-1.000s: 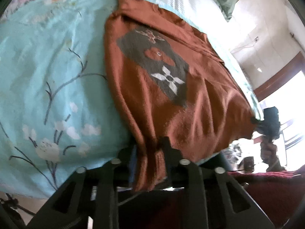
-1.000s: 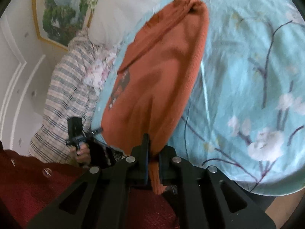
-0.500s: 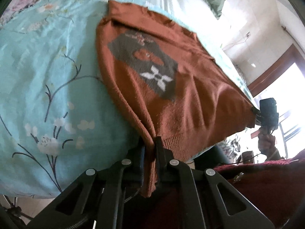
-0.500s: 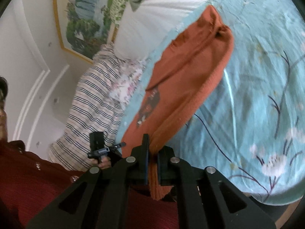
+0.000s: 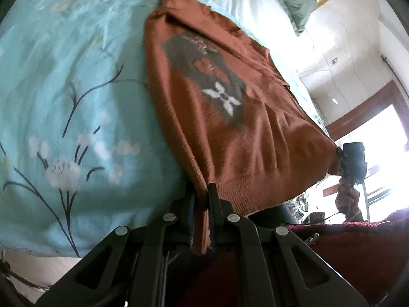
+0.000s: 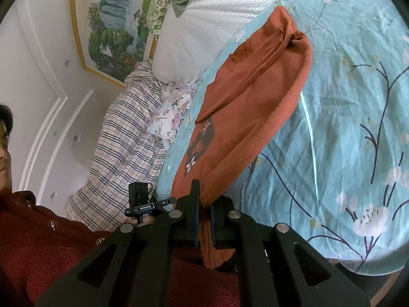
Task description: Fold small clothes
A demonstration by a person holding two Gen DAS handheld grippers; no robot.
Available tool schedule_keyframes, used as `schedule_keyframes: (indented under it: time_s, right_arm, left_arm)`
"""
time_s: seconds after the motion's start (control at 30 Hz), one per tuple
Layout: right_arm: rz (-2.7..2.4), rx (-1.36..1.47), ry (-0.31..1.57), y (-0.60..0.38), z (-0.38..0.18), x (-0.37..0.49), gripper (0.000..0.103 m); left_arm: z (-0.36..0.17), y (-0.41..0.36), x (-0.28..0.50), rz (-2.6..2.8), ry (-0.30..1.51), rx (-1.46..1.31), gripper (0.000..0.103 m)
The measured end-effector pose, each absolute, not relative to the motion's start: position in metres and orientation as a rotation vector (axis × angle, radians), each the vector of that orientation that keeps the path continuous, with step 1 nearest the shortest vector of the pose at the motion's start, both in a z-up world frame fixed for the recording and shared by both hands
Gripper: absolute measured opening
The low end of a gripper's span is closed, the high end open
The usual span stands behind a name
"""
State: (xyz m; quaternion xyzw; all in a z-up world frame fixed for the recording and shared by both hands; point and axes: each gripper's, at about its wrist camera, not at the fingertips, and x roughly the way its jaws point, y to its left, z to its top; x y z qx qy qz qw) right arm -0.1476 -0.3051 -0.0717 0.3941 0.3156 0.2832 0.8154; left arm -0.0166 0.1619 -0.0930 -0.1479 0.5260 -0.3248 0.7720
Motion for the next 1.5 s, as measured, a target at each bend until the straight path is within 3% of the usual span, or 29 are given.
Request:
schedule_keyframes:
  time_s: [0.17,0.43,0.8,1.0,1.5]
  right_arm:
    - [0.614,0.836,0.652,-0.299,-0.063,-0.147,0.008]
    - [0.642,0.821,0.548,-0.302,-0.027,-0.131,0.008]
    - [0.491,0.756,0.46,-0.348,0.009,-0.037,0.008]
    - [0.376,0.746,0.478,-0.378,0.014,0.028,0.008]
    - [0.208,0.778,0.623,-0.415,-0.029,0.139,0.008]
  left_arm:
    - [-0.084,0.15,-0.022,-0.68,1.093,-0.277,0.005]
    - [-0.019,0.16,-0.019,-0.682,0.88,-0.392,0.004]
    - [0.043,0.138,0.067,-0.538,0.678,-0.361,0.004]
    - [0.046,0.115,0.14,-0.475,0.647,-0.354,0.004]
    - [0.002,0.077,0.282,-0.355,0.771,-0.293,0.004]
